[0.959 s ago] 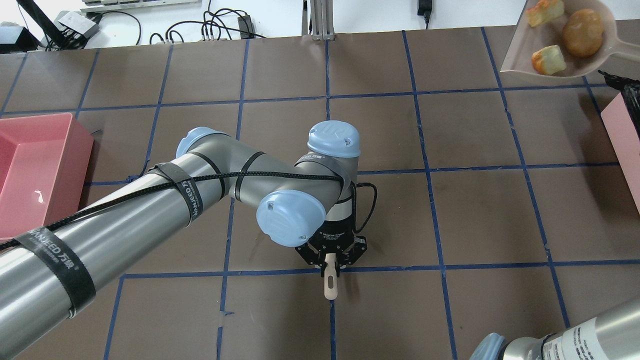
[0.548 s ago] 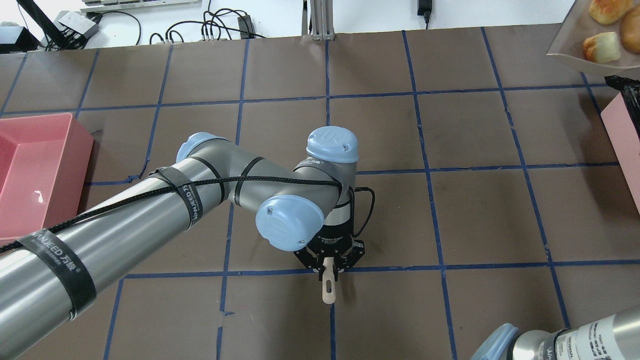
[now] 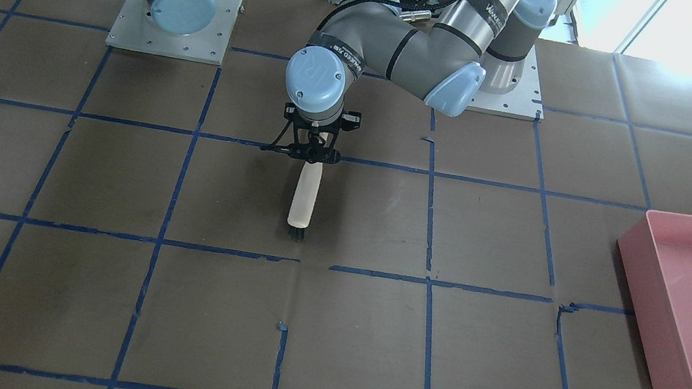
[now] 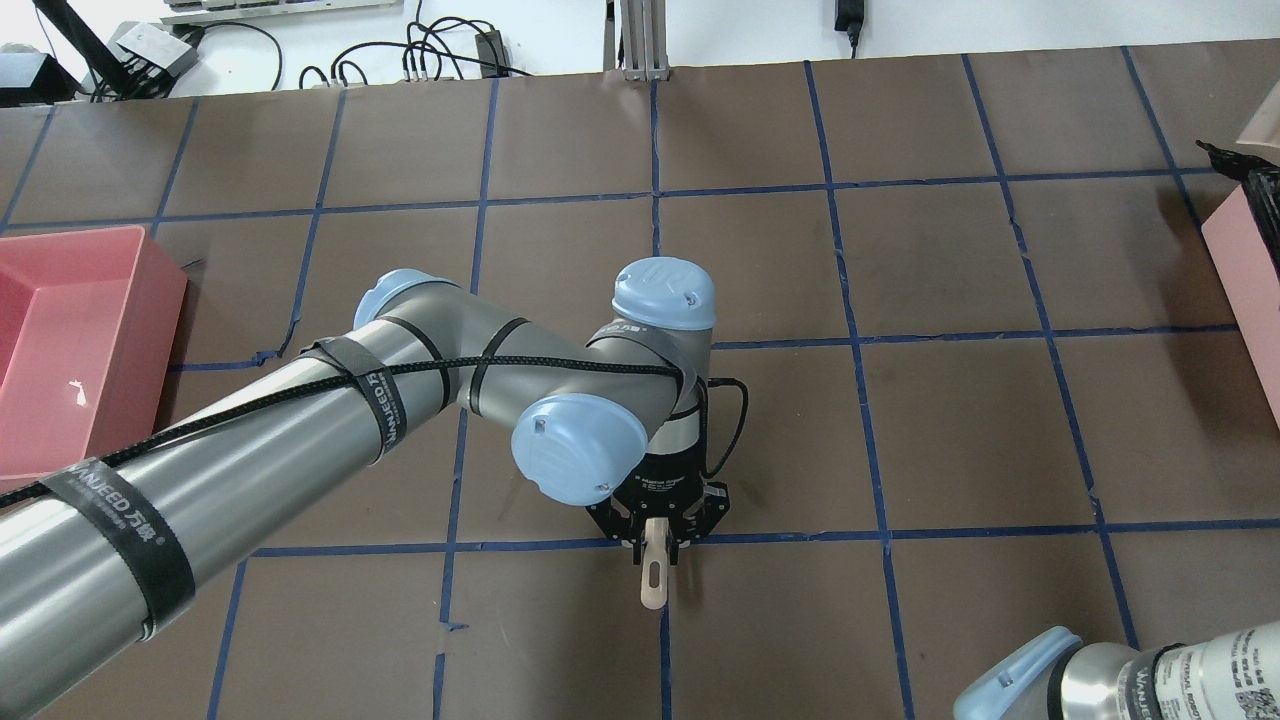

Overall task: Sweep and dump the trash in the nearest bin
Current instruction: 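Carry the dustpan with the right gripper over the black-bagged bin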

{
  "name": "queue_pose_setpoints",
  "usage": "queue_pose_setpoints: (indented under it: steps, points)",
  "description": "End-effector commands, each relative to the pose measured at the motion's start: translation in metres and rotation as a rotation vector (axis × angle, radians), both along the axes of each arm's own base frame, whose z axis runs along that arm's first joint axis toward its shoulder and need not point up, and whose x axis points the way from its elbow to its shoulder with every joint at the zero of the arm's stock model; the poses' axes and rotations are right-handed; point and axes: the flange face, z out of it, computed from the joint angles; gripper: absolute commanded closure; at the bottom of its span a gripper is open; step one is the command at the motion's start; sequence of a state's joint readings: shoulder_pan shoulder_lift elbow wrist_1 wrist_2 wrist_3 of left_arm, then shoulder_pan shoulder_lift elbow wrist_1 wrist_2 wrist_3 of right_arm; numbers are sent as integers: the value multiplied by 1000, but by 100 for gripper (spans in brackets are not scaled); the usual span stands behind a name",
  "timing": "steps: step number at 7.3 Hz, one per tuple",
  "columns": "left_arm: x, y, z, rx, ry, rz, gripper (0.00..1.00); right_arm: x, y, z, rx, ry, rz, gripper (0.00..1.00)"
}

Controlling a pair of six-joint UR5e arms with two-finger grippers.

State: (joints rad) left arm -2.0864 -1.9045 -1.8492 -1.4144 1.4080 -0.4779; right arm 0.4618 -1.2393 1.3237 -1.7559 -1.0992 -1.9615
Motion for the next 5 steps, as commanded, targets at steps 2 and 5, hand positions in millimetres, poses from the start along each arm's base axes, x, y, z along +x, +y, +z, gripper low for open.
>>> queue_pose_setpoints:
  steps: [2, 5]
  points:
    - [0, 2, -1, 3, -1, 0, 50, -58, 66, 12, 61, 112, -27, 100]
    - [-5, -8, 11, -41, 23, 1, 6, -91, 90, 9, 161, 264, 3, 100]
